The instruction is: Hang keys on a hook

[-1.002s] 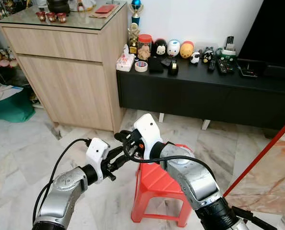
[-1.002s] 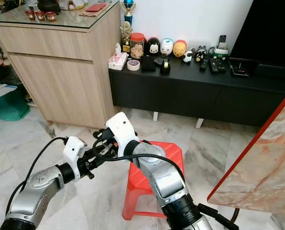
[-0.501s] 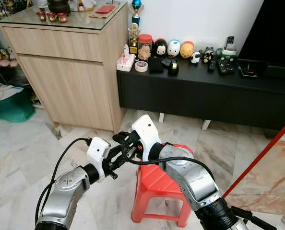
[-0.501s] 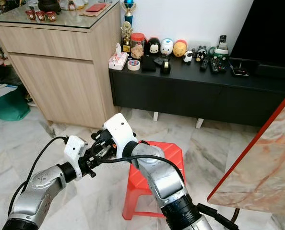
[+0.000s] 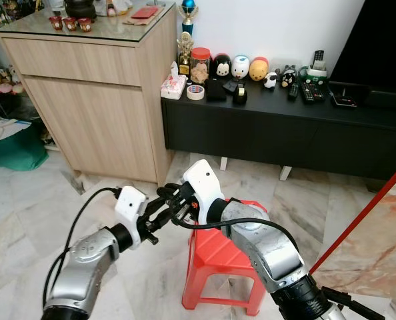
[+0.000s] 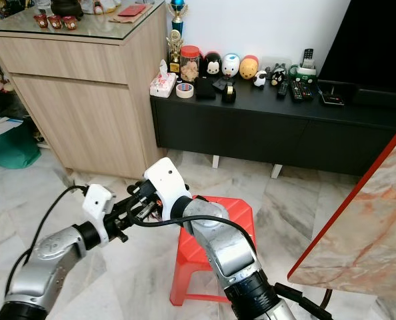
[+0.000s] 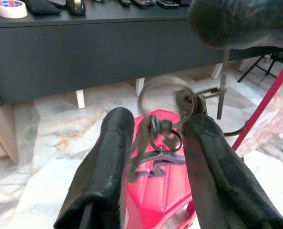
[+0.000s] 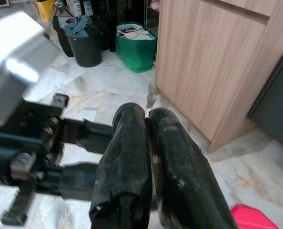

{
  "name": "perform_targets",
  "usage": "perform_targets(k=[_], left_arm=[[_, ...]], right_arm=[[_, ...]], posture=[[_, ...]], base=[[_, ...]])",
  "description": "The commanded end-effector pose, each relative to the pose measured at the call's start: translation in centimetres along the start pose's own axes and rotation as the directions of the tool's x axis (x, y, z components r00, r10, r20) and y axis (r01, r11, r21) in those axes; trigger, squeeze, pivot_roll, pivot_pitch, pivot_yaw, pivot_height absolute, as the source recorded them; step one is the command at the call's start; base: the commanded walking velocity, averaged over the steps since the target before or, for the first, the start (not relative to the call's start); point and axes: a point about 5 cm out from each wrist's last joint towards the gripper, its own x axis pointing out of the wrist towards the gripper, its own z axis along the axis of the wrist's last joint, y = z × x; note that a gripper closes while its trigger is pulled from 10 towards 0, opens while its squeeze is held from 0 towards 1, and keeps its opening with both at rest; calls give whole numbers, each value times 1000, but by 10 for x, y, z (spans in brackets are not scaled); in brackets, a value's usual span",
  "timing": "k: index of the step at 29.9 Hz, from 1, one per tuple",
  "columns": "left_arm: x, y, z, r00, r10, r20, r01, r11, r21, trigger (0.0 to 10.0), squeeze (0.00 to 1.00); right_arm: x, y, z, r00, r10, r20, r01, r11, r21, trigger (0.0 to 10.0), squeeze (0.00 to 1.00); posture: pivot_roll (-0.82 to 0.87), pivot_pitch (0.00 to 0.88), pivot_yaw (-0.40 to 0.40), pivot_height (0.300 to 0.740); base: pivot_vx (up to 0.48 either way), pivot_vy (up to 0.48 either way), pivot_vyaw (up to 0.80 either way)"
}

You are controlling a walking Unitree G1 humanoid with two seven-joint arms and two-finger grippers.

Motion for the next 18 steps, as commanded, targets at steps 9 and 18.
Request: perform_targets(k=[9,18], left_arm=[[-7,-2,3,999,-53,-7,53,998,-20,10000,0],[-5,-10,5,993,-116,4,116,992,-50,10000,0]], right_arm=[[0,0,5,1000,8,6,-8,1000,-25,10000,0],[0,0,5,1000,11,3,-11,999,-30,10000,0]], posture=[[3,65,-52,740],[1,64,-54,740]], base=[[0,0,0],[0,0,0]])
